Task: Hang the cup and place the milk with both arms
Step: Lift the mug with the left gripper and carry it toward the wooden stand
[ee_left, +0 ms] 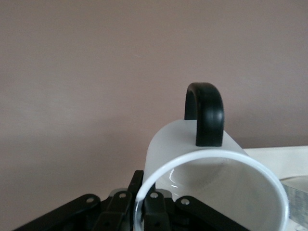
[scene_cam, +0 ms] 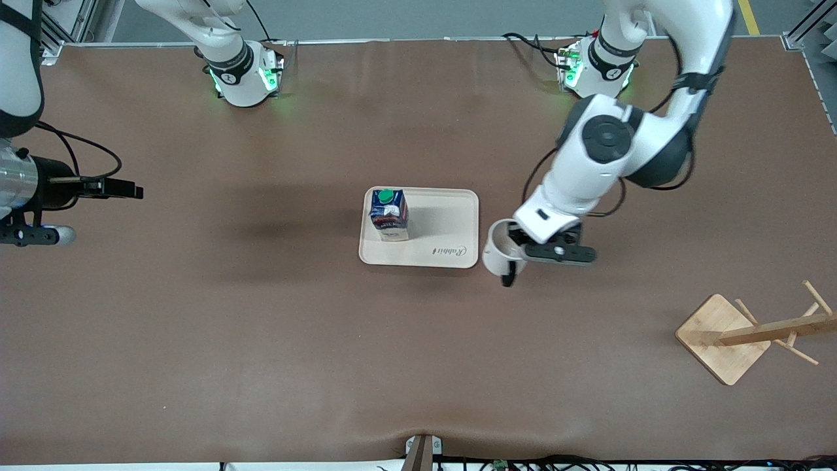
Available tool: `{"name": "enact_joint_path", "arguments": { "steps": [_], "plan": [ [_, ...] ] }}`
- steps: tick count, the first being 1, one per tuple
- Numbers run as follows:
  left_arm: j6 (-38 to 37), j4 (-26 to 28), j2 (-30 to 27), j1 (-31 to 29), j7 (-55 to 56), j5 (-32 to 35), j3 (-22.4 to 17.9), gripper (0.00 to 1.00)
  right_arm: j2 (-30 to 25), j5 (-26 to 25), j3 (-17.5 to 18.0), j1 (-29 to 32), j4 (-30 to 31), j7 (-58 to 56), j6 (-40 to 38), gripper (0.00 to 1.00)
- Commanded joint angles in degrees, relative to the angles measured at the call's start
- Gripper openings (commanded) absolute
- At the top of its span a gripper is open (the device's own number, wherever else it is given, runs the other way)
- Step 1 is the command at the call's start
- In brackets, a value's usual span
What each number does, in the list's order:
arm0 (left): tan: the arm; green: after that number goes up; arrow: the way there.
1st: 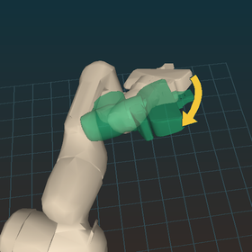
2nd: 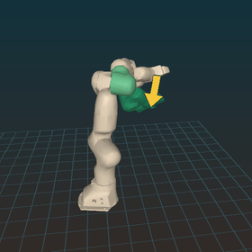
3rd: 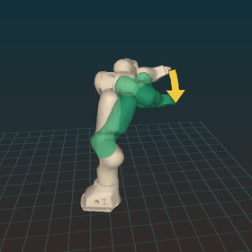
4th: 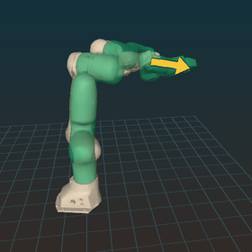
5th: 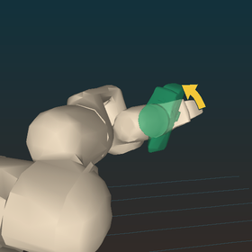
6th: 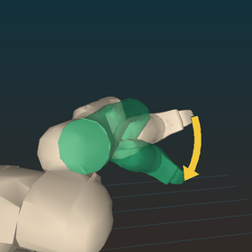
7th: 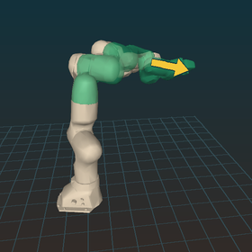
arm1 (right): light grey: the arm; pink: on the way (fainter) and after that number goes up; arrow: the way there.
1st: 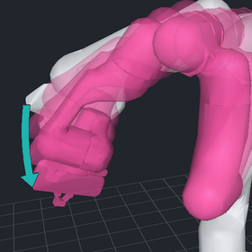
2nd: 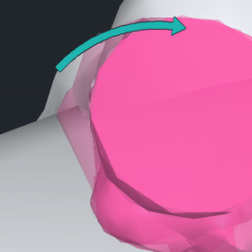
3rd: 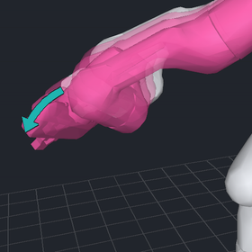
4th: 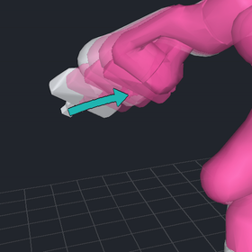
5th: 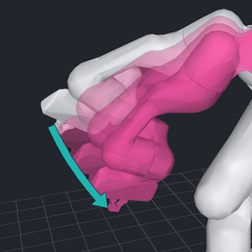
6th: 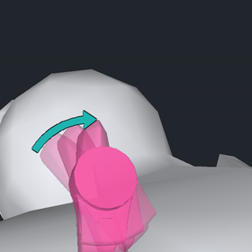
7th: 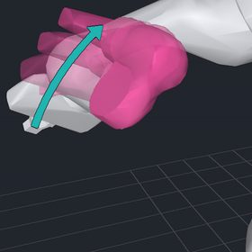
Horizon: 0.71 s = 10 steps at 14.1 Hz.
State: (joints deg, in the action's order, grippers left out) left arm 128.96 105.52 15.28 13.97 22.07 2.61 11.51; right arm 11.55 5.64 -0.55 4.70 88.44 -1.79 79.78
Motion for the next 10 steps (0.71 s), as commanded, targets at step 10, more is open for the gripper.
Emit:
{"name": "enact_joint_path", "arguments": {
  "steps": [10],
  "plan": [
    [-18.0,-12.9,-0.7,-17.7,-24.7,-1.0,0.3,0.0,3.2,1.1,0.5,-8.9,-6.5,2.8,4.2,1.0]
  ]
}}
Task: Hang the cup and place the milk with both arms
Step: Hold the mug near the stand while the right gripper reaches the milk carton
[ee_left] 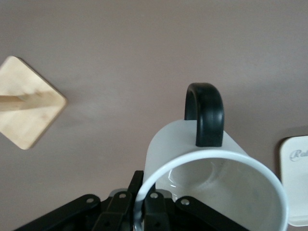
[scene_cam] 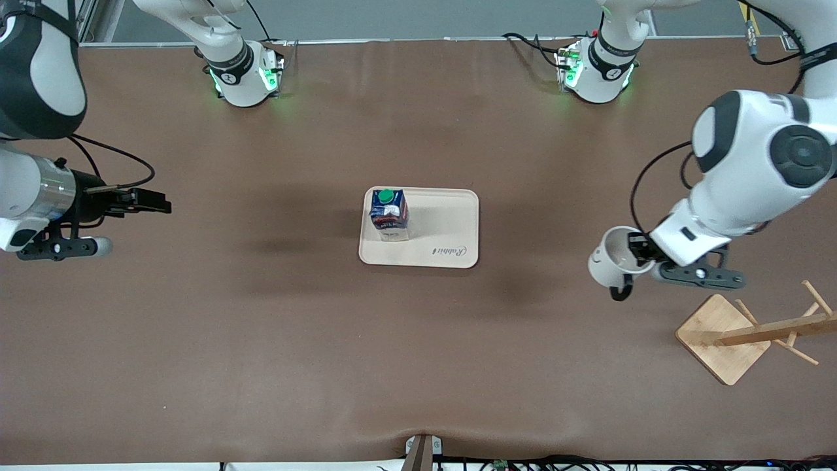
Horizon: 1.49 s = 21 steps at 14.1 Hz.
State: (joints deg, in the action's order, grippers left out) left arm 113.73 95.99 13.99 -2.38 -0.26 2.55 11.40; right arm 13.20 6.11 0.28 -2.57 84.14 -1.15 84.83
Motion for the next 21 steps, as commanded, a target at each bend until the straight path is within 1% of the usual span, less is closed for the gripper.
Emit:
{"name": "enact_joint_path", "arguments": {
  "steps": [1,2,4,6,7,8,11,12,14,15,17,19,21],
  "plan": [
    [-4.0,-5.1,1.0,-2.0,-2.6,-1.0,0.2,0.0,2.9,2.8,0.0,-1.7,-1.9,2.2,-1.2,1.0],
    [-4.7,-6.4,1.8,-2.4,-2.9,-1.1,0.3,0.0,3.1,5.5,-0.3,-2.6,-2.0,2.6,-1.2,1.0],
    [-6.1,-8.9,3.0,-3.8,-3.8,-1.8,0.1,0.0,3.1,6.4,-0.2,-5.8,-2.0,6.7,-0.4,1.0],
    [-7.4,-10.9,4.3,-6.4,-7.5,-2.0,0.2,0.0,3.3,6.3,-0.2,-11.3,-1.1,16.1,0.1,1.0],
    [-8.3,-12.0,4.7,-7.5,-9.8,-2.1,0.1,0.0,3.3,6.3,-0.2,-14.1,-0.9,20.9,1.5,1.0],
    [-9.2,-12.6,4.8,-8.6,-11.4,-2.0,0.1,0.0,3.5,6.3,-0.2,-16.7,-0.6,24.1,3.7,1.0],
    [-12.2,-12.8,4.5,-10.4,-15.9,-1.8,0.0,0.0,4.2,6.5,-0.1,-23.7,5.9,27.6,18.2,1.0],
    [-13.3,-12.8,4.3,-10.9,-17.3,-1.5,-0.1,0.0,4.1,6.5,-0.1,-26.1,7.0,33.0,20.6,1.0],
    [-14.3,-13.5,4.1,-12.1,-21.9,-1.1,-0.1,0.0,4.2,5.5,-0.3,-31.2,7.2,45.2,21.6,1.0],
    [-14.8,-13.5,4.1,-13.1,-24.4,-1.1,-0.3,0.0,4.3,4.8,-0.3,-33.2,7.2,48.9,22.1,1.0],
    [-14.8,-13.6,4.1,-14.9,-29.4,1.2,-0.3,0.0,5.2,2.8,-0.3,-34.9,8.6,54.7,23.4,1.0],
    [-14.8,-14.5,4.5,-15.2,-33.1,2.8,-0.7,0.0,5.3,2.7,-0.3,-36.1,11.1,56.7,26.9,1.0],
    [-14.8,-15.5,4.8,-15.6,-37.2,3.2,-2.4,0.0,5.3,2.7,-0.3,-37.8,13.1,58.7,29.1,1.0]
  ]
}}
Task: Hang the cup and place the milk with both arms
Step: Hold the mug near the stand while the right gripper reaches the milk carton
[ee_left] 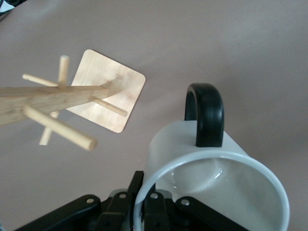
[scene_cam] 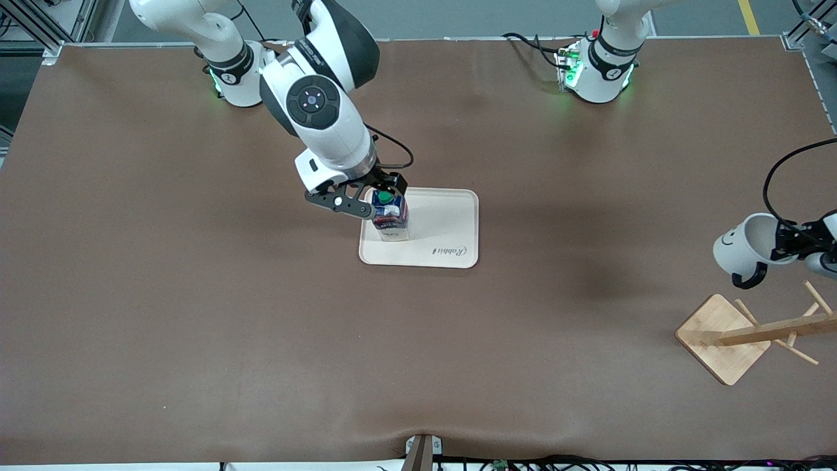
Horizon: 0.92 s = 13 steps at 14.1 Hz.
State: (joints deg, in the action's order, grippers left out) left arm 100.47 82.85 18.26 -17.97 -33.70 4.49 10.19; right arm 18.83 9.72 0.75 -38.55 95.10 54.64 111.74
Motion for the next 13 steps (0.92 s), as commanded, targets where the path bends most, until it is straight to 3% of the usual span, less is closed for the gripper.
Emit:
{"name": "enact_joint_path", "arguments": {
  "steps": [1,9,13],
  "plan": [
    [-1.5,-2.4,0.6,-0.5,-5.3,1.1,-1.8,0.0,-0.3,-0.9,-0.8,-2.0,2.5,4.4,2.3,1.0],
    [-0.8,-3.0,2.0,-3.3,-10.9,1.0,-1.8,0.0,0.8,-1.0,-0.8,-4.5,3.6,7.0,4.9,1.0],
    [1.1,-5.7,4.3,-3.7,-13.0,1.0,-1.8,0.0,1.3,-1.4,-0.8,-6.5,9.6,6.8,16.6,1.0]
  ]
}}
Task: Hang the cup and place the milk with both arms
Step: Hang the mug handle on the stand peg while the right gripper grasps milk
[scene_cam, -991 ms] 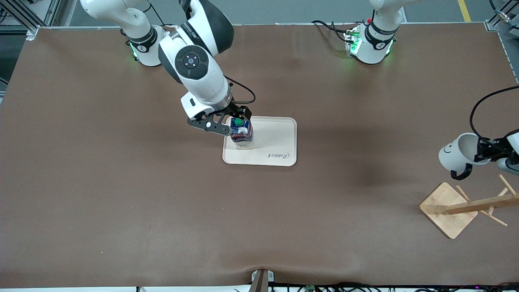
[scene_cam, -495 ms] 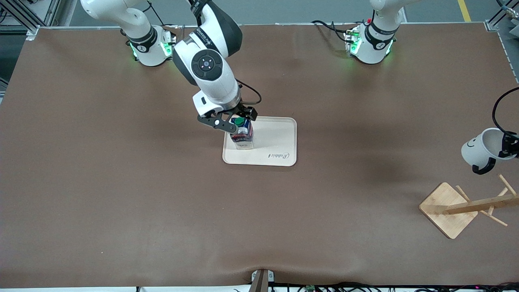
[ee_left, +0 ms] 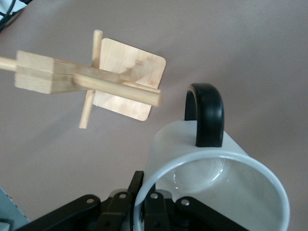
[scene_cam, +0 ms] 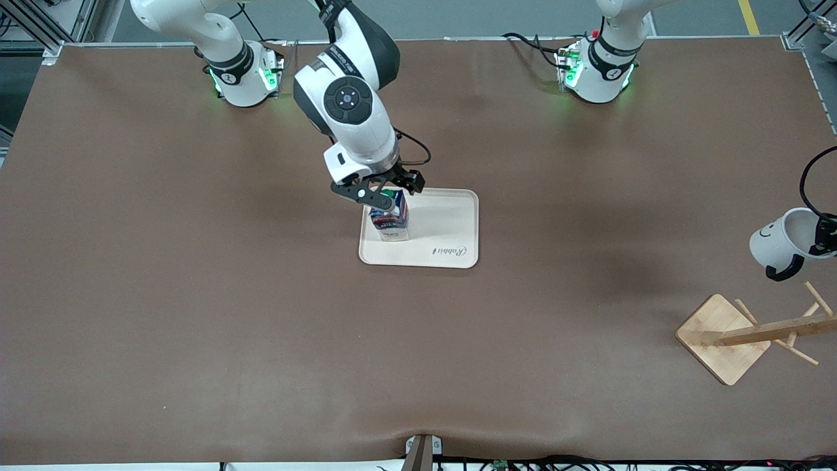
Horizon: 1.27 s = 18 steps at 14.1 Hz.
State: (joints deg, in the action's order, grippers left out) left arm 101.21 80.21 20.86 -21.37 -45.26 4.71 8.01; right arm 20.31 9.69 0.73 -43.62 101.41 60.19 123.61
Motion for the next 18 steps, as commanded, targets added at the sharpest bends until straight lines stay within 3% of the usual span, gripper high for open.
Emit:
{"name": "enact_joint_path", "arguments": {
  "steps": [1,3,5,6,7,8,10,12,13,14,18],
  "plan": [
    [0.8,-3.1,1.7,-0.3,-1.2,0.7,0.3,0.0,-0.3,-2.6,-0.8,-1.4,3.7,1.2,4.9,1.0],
    [1.7,-3.4,1.7,-0.3,-1.2,0.6,0.3,0.0,-0.2,-8.2,-0.8,-1.4,4.6,1.3,5.0,1.0],
    [2.5,-3.4,1.8,-0.3,-1.2,0.6,0.3,0.0,-0.3,-10.0,-0.8,-1.4,4.8,1.7,4.7,1.0],
    [2.9,-3.4,1.9,-0.3,-1.2,0.6,0.3,0.0,-0.3,-10.0,-0.8,-1.4,4.8,3.1,4.7,0.89],
    [3.1,-3.4,1.9,-0.3,-1.2,0.5,0.3,0.0,-0.3,-10.0,-0.7,-1.4,4.8,5.1,4.6,0.69],
    [3.2,-3.4,2.3,-0.3,-1.2,0.5,0.3,0.0,-0.3,-10.0,-0.7,-1.5,4.8,6.8,4.6,0.56],
    [4.2,-3.4,2.8,-1.1,-1.4,0.4,0.3,0.0,-0.6,-10.0,-0.6,-1.6,4.7,8.2,4.3,0.4],
    [5.3,-3.4,3.5,-1.9,-1.5,0.2,0.4,0.0,-0.9,-9.9,-0.6,-1.6,4.5,8.2,2.2,0.38],
    [5.4,-3.5,3.8,-2.1,-1.5,0.2,0.4,0.0,-1.1,-9.7,-0.6,-1.5,4.3,8.4,1.4,0.16],
    [5.6,-3.4,3.8,-2.1,-1.4,0.2,0.3,0.0,-1.9,-8.9,-0.6,-1.5,3.8,9.5,-0.5,0.0],
    [6.4,-3.4,4.4,-2.4,-0.6,0.2,0.3,0.03,-2.3,-8.4,-0.6,-1.5,1.4,12.2,-5.9,0.0]
  ]
}}
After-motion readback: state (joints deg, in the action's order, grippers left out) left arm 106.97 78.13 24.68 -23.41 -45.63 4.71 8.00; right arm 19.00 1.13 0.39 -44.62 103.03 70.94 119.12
